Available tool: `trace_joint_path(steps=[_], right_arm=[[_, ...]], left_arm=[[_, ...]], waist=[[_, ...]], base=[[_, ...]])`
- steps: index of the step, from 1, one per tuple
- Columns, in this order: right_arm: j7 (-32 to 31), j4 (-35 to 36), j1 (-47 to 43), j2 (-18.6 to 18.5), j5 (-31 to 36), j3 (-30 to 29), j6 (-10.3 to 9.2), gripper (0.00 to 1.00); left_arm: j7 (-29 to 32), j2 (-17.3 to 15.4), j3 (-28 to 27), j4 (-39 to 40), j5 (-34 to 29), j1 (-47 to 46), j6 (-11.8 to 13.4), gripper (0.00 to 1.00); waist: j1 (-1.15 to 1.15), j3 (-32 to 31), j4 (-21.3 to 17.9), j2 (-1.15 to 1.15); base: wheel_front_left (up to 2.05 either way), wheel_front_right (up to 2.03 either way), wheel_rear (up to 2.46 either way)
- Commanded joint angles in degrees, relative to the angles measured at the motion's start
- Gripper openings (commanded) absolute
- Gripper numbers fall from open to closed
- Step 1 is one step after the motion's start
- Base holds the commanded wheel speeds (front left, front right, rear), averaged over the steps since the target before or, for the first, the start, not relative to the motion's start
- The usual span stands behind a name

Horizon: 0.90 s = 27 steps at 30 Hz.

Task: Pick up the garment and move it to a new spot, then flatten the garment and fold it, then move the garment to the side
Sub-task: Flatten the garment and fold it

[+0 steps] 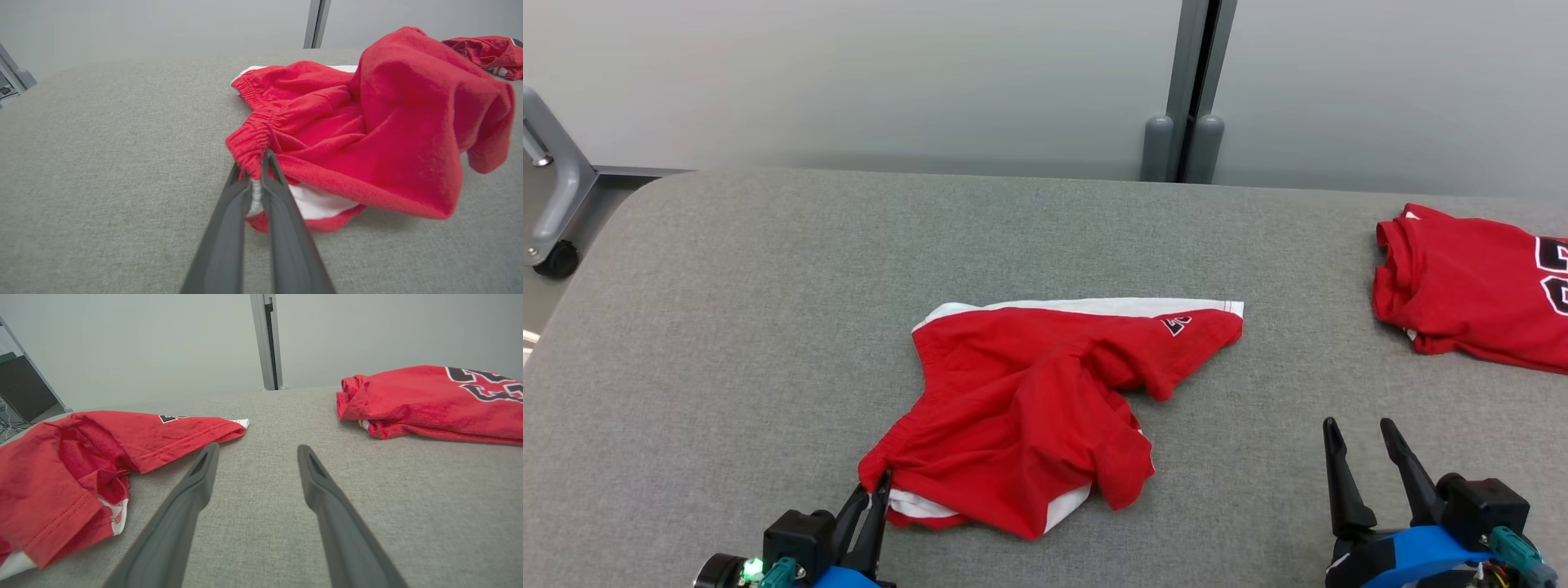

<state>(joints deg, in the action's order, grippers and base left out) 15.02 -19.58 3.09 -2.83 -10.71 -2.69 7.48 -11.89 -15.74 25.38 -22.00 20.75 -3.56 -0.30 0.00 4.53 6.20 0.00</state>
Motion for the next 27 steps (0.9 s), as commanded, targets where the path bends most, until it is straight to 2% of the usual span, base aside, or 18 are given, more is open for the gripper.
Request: trace_joint_path(steps=[1,2,9,18,23,27], right_arm=[[0.21,-0.27,-0.05,-0.13,0.09,-0.11,0.03,1.0],[0.2,-0.59,-0.09,-0.13,0.04,0.07,0.03,1.0],[0.21,-1.39,-0.5,-0.13,-0.51,0.43,0.03,1.0],[0.2,-1.43,-1.16,-0.13,-0.47,0.25,0.03,1.0],[0.2,-1.71,-1.78,-0.13,-0.8,0.62,0.03,1.0],[0.21,-2.0,-2.11,-0.13,-0.79,0.93,0.03,1.0]], left_arm=[[-0.04,0.22,-0.03,0.48,0.45,0.27,0.12,0.25],[-0.31,0.44,-0.09,0.71,0.71,0.61,0.06,1.0],[-3.08,2.2,-2.6,3.36,0.73,0.83,1.2,1.0],[-3.34,4.07,-14.62,13.98,-5.26,3.95,3.94,1.0],[-3.35,5.54,-20.67,17.13,-8.46,6.7,3.46,1.0],[-3.35,7.05,-24.22,17.46,-10.32,8.17,1.8,1.0]], waist=[[0.0,-0.08,0.16,0.0],[0.0,-0.19,0.26,0.0],[0.0,-1.58,0.48,0.0],[0.0,-2.58,0.81,0.0],[0.0,-2.96,1.04,0.0],[0.0,-2.91,1.15,0.0]], base=[[0.0,0.0,0.0],[0.0,0.0,0.0],[0.0,0.0,0.0],[0.0,0.0,0.0],[0.0,0.0,0.0],[0.0,0.0,0.0]])
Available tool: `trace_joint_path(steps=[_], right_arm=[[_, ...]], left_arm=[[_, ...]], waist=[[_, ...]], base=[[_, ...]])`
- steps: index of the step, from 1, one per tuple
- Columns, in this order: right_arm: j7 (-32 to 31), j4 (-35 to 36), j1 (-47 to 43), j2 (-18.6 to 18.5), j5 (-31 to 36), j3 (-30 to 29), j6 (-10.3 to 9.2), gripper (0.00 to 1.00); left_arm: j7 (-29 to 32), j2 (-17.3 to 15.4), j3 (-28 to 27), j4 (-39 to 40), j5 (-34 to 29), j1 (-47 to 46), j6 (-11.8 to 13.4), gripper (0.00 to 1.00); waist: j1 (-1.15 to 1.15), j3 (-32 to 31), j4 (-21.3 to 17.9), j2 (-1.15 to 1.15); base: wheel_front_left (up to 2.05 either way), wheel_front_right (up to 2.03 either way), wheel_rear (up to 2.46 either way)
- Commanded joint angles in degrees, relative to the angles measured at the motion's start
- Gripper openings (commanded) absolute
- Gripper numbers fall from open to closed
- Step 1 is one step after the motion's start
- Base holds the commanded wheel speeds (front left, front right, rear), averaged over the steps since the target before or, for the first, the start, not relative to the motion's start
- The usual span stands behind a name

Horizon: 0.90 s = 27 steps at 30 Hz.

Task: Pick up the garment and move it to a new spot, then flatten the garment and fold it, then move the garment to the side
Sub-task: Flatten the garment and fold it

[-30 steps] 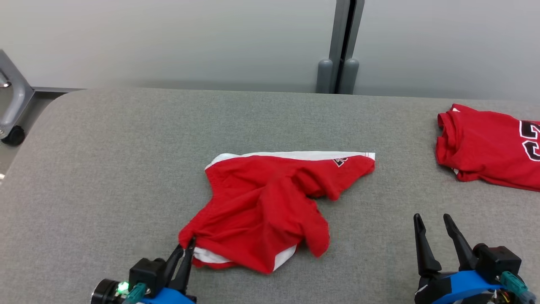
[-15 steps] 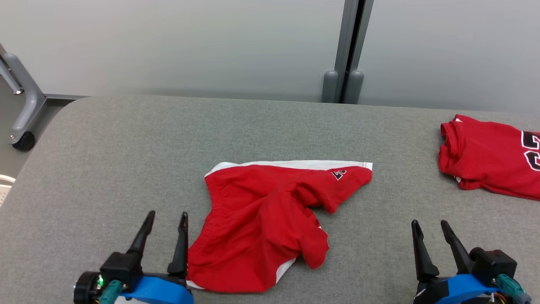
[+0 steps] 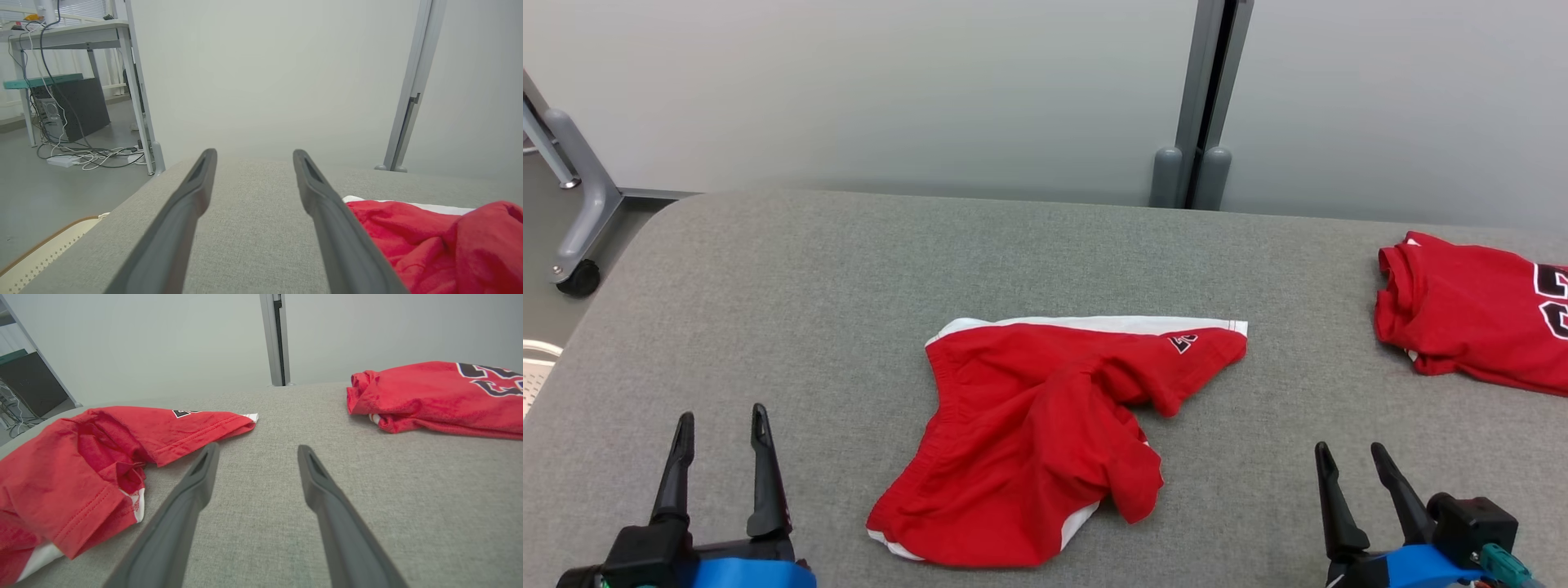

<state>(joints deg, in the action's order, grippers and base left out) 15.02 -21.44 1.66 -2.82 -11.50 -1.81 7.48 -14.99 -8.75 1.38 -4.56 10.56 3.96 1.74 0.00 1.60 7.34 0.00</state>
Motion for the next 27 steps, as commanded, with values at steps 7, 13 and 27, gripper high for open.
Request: trace_joint_path(steps=[7,13,27], right_arm=[[0.21,-0.99,-0.34,-0.14,-0.04,0.88,0.03,1.0],[0.19,-2.28,0.33,-0.32,-2.17,7.12,0.03,1.0],[-3.64,-4.22,2.83,-0.81,-7.56,25.6,0.03,1.0]], left_arm=[[-0.26,1.89,-3.41,-2.04,-3.31,1.11,-3.47,1.0],[-0.26,3.0,-5.2,-1.67,-5.31,-0.04,-4.78,1.0],[-0.26,4.31,-5.54,-0.26,-8.07,-1.15,-5.74,1.0]], waist=[[0.0,0.46,0.06,0.0],[0.0,0.59,0.36,0.0],[0.0,1.26,1.7,0.0]], base=[[0.0,0.0,0.0],[0.0,0.0,0.0],[0.0,0.0,0.0]])
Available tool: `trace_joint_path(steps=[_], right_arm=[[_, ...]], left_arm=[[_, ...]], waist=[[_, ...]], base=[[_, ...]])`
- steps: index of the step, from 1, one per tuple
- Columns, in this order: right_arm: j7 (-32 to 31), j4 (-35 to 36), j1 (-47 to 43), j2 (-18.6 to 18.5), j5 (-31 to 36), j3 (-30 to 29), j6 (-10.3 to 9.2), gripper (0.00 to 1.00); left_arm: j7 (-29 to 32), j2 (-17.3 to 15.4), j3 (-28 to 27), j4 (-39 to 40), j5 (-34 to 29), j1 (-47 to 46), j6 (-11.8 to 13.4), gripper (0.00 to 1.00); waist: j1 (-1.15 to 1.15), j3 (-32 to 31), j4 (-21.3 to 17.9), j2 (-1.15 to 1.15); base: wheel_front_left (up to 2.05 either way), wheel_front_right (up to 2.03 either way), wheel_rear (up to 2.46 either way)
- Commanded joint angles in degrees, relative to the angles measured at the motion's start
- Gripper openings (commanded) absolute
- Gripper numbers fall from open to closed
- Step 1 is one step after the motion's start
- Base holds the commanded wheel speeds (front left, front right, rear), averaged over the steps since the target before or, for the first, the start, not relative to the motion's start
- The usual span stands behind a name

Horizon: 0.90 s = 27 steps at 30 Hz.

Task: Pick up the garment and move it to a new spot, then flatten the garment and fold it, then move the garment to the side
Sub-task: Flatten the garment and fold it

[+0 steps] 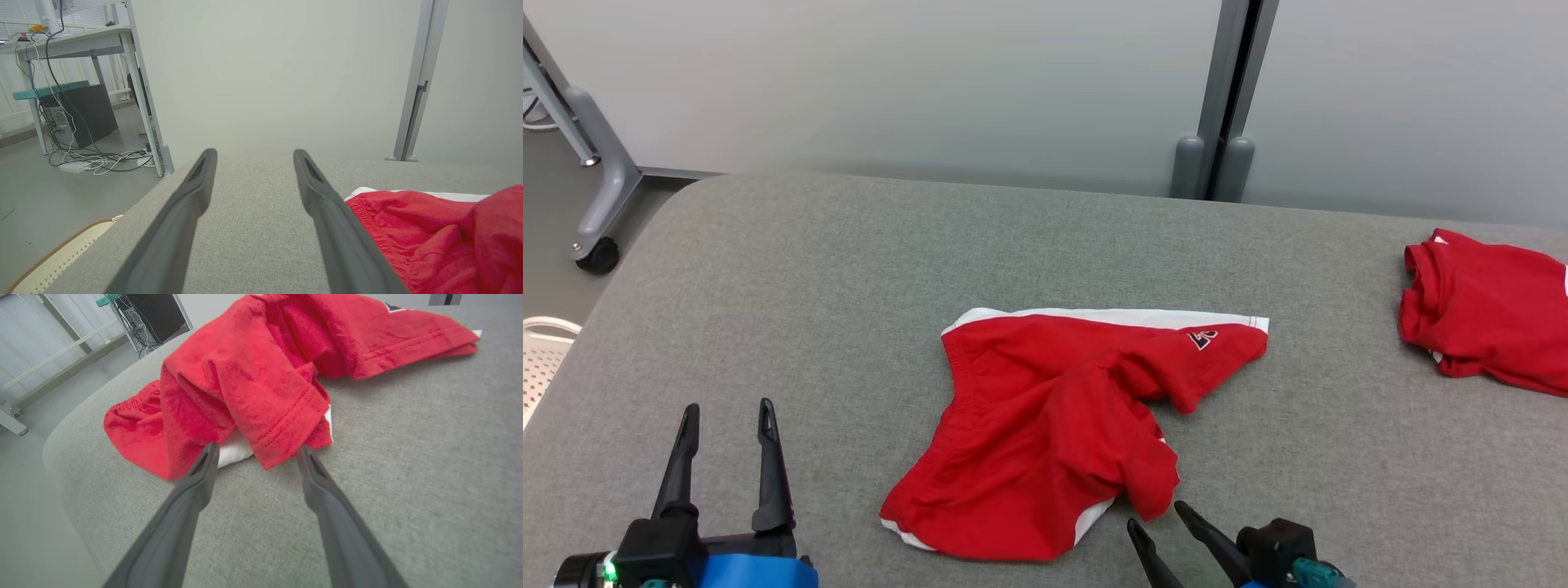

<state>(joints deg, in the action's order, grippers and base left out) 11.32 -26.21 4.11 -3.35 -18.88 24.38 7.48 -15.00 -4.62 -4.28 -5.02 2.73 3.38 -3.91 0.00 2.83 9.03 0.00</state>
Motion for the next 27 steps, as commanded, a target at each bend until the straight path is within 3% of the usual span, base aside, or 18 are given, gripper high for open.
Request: trace_joint_path(steps=[1,7,8,9,10,18,27], right_arm=[[-0.14,-0.53,1.08,-0.41,0.0,0.19,0.03,1.0],[1.63,-7.85,6.82,0.04,-0.86,1.37,0.03,1.0],[1.82,-9.4,7.75,0.11,-0.54,1.99,0.03,0.81],[2.21,-10.72,8.91,0.17,-0.5,2.22,0.03,0.36],[2.46,-11.82,9.97,0.19,-0.99,2.37,0.03,0.0],[3.89,-12.33,10.41,-1.07,-3.3,3.18,0.03,0.0],[0.49,5.23,-0.7,-7.07,-1.81,1.62,0.03,0.0]], left_arm=[[-0.25,0.29,0.22,0.18,-0.3,-0.74,-0.13,1.0],[-0.25,0.64,0.2,0.11,-0.35,-1.29,-0.13,1.0],[-0.25,0.69,0.21,0.06,-0.4,-1.34,-0.07,1.0],[-0.26,0.72,0.19,-0.12,-0.37,-1.49,-0.12,1.0],[-0.26,0.76,0.23,-0.23,-0.41,-1.65,-0.17,1.0],[-0.26,1.08,-0.21,-0.61,-0.52,0.05,-0.15,1.0],[-0.26,1.31,-0.41,-1.05,-0.56,1.01,-0.49,1.0]], waist=[[0.0,0.18,0.19,0.0],[0.0,0.84,0.72,0.0],[0.0,0.92,0.74,0.0],[0.0,0.98,0.77,0.0],[0.0,1.02,0.78,0.0],[0.0,-0.39,-1.0,0.0],[0.0,-1.65,-3.62,0.0]], base=[[0.0,0.0,0.0],[0.0,0.0,0.0],[0.0,0.0,0.0],[0.0,0.0,0.0],[0.0,0.0,0.0],[0.0,0.0,0.0],[0.0,0.0,0.0]])
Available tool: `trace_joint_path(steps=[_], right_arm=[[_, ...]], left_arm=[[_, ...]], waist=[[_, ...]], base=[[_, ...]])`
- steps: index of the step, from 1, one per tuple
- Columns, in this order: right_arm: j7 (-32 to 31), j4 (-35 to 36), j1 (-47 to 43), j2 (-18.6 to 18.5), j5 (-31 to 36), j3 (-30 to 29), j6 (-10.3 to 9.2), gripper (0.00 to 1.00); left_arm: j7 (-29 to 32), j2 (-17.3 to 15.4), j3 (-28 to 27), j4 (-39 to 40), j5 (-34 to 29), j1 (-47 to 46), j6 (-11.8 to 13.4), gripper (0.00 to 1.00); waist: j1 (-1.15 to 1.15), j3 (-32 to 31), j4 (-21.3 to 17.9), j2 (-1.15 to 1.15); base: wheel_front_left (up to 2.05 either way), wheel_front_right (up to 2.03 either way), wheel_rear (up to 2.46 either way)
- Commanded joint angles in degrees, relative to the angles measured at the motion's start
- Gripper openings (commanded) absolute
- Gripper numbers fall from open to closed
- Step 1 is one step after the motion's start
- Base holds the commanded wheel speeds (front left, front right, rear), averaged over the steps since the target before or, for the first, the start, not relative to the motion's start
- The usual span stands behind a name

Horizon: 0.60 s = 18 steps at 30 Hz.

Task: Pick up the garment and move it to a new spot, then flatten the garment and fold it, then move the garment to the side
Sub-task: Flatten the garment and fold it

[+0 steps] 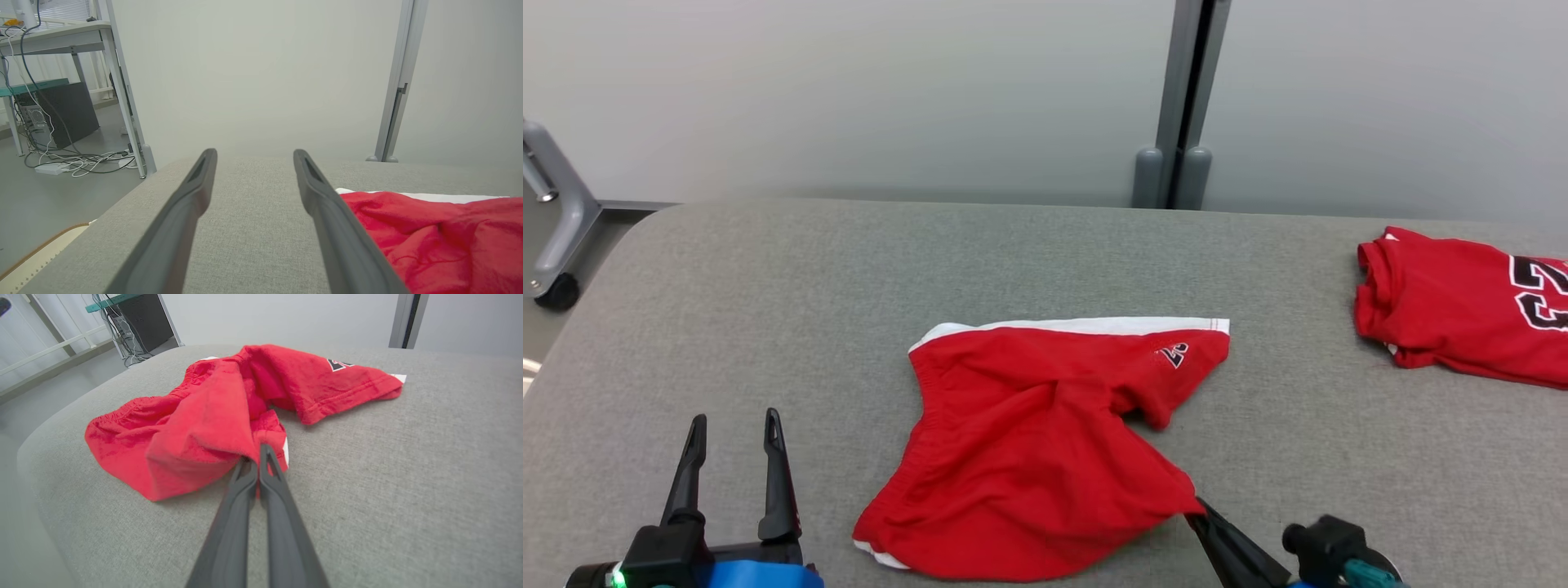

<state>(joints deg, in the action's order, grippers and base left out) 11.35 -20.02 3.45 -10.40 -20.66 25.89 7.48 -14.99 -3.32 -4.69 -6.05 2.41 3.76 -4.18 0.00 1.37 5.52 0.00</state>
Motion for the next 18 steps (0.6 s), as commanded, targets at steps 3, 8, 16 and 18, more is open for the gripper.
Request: trace_joint_path(steps=[3,8,16,18], right_arm=[[-4.42,8.42,-5.75,-1.25,0.96,-2.24,0.03,0.0],[-15.43,23.01,-15.43,-2.66,2.56,-6.71,0.03,0.0],[-24.89,32.71,-21.31,-2.3,3.1,-12.19,0.03,1.0],[-25.2,33.84,-20.04,-2.43,2.71,-12.29,0.03,1.0]], left_arm=[[-0.27,0.08,-0.11,0.24,-0.26,0.87,0.01,1.0],[-0.27,0.17,-0.56,0.81,-0.39,1.5,0.24,1.0],[-0.27,0.28,-0.2,1.28,-0.28,1.1,0.46,1.0],[-0.26,0.31,-0.1,1.31,-0.23,0.8,0.37,1.0]], waist=[[0.0,-0.34,-1.03,0.0],[0.0,-0.29,-2.31,0.0],[0.0,0.44,-2.82,0.0],[0.0,0.72,-2.7,0.0]], base=[[0.0,0.0,0.0],[0.0,0.0,0.0],[0.0,0.0,0.0],[0.0,0.0,0.0]])
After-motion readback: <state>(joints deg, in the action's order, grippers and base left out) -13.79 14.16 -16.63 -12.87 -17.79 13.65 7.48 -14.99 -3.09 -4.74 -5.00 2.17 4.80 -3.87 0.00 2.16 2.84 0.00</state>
